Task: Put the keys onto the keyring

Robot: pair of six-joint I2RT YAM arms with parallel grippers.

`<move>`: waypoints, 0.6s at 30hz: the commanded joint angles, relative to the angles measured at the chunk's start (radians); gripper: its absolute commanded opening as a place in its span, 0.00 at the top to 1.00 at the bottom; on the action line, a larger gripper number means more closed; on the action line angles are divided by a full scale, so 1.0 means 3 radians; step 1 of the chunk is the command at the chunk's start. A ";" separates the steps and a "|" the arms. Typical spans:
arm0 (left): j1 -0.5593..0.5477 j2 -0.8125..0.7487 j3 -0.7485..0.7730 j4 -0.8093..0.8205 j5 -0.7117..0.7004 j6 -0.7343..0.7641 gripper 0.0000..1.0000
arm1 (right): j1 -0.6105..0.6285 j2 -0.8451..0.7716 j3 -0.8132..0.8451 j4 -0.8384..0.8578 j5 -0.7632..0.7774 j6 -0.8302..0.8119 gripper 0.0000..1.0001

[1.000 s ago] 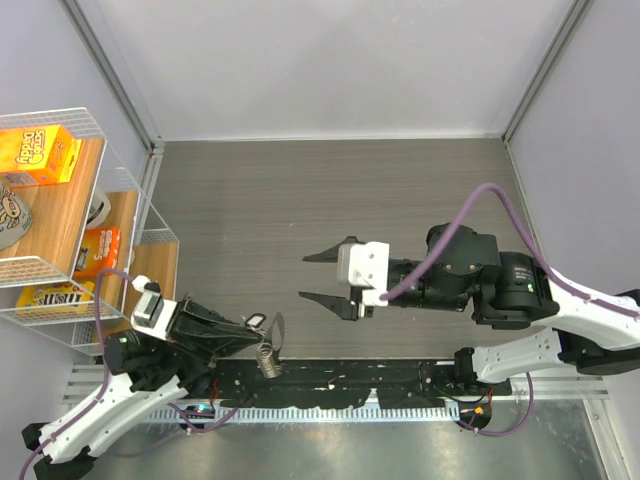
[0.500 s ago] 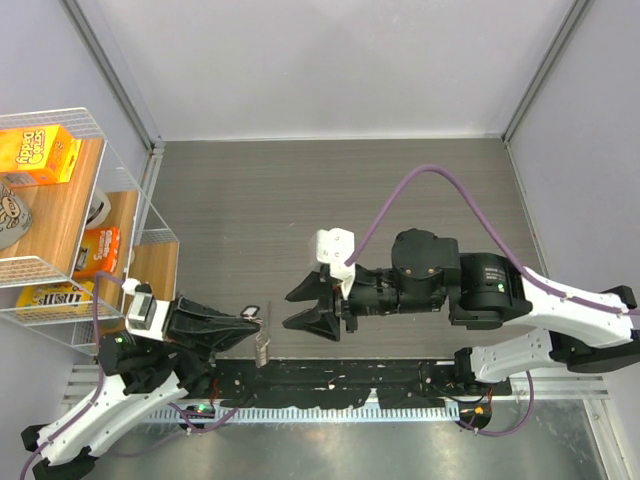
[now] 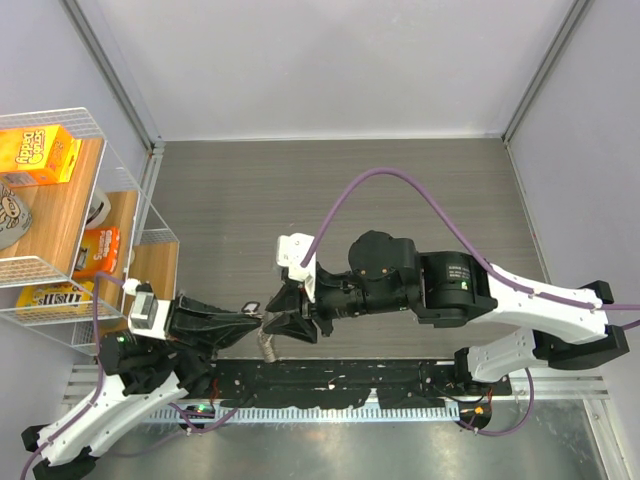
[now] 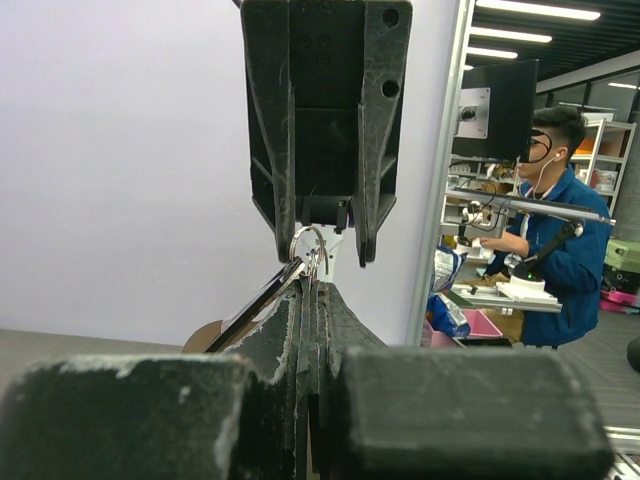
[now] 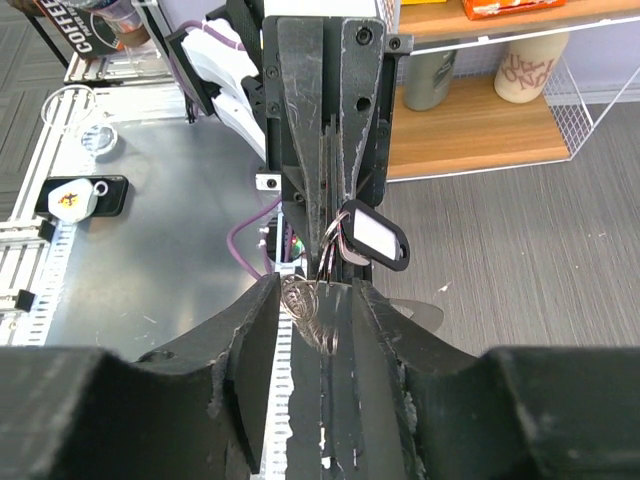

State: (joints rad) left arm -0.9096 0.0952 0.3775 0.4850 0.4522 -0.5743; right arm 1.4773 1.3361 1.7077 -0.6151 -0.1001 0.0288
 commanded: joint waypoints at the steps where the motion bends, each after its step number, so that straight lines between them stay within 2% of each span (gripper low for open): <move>1: -0.0005 -0.0062 0.0122 0.0071 -0.0127 0.0068 1.00 | 0.0005 0.0010 0.0213 0.0097 -0.0045 0.0006 0.61; 6: -0.0005 -0.0077 0.0122 0.0076 -0.0142 0.0074 1.00 | 0.0005 0.0066 0.0270 0.0046 -0.0040 -0.0009 0.66; 18: -0.0005 -0.0072 0.0117 0.0111 -0.0147 0.0068 1.00 | 0.0005 0.0117 0.0260 -0.0005 0.0063 -0.0070 0.64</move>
State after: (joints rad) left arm -0.9096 0.0864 0.3775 0.4736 0.4442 -0.5667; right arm 1.4773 1.3670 1.7519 -0.6250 -0.0925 0.0208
